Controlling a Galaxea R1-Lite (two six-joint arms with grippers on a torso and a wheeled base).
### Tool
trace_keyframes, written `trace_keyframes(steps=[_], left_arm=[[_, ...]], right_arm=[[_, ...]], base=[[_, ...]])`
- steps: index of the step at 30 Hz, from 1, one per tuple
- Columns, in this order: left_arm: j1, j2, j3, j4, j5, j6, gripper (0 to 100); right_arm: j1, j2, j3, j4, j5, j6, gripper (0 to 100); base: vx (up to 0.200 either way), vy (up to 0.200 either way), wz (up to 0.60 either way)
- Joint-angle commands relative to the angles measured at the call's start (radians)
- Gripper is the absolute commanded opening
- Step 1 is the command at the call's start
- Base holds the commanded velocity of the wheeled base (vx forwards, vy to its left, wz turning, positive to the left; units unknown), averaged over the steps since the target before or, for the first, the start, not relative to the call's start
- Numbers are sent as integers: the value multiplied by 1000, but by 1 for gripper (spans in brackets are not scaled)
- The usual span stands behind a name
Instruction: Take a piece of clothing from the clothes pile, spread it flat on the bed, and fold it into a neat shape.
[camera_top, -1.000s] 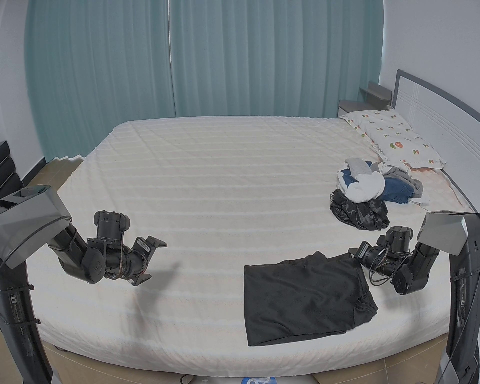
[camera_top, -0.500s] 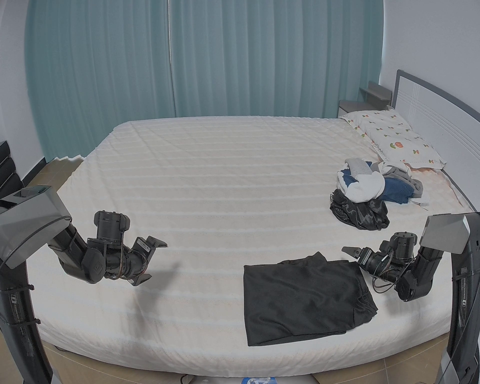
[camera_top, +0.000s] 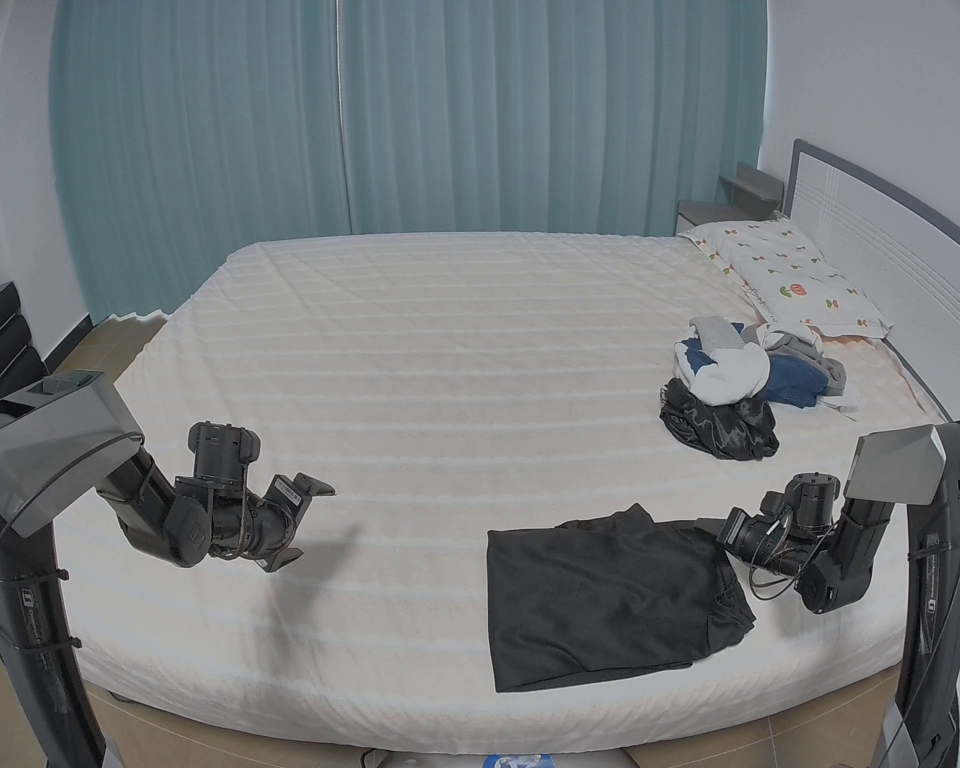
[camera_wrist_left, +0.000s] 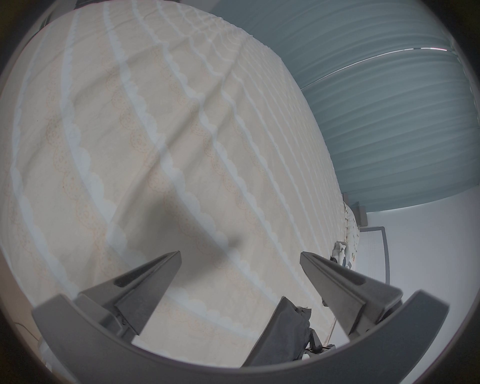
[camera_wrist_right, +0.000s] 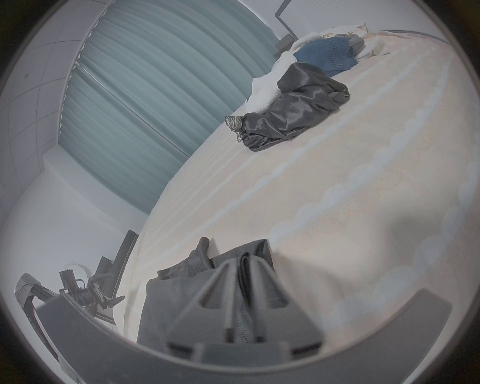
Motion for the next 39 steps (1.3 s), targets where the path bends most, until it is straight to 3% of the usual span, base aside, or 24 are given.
trace_keyframes(steps=[1, 5, 11, 39], left_arm=[[0, 1, 0, 0, 0, 0, 100], [0, 1, 0, 0, 0, 0, 100], [0, 1, 0, 0, 0, 0, 100], [0, 1, 0, 0, 0, 0, 100]], right_arm=[[-5, -8, 16, -5, -3, -1, 0], [-5, -17, 24, -44, -3, 2, 0], [-5, 9, 54, -235, -1, 13, 0], [-38, 121, -73, -228, -4, 11, 0]], base=[[0, 0, 0], [0, 0, 0], [0, 0, 0], [0, 0, 0]])
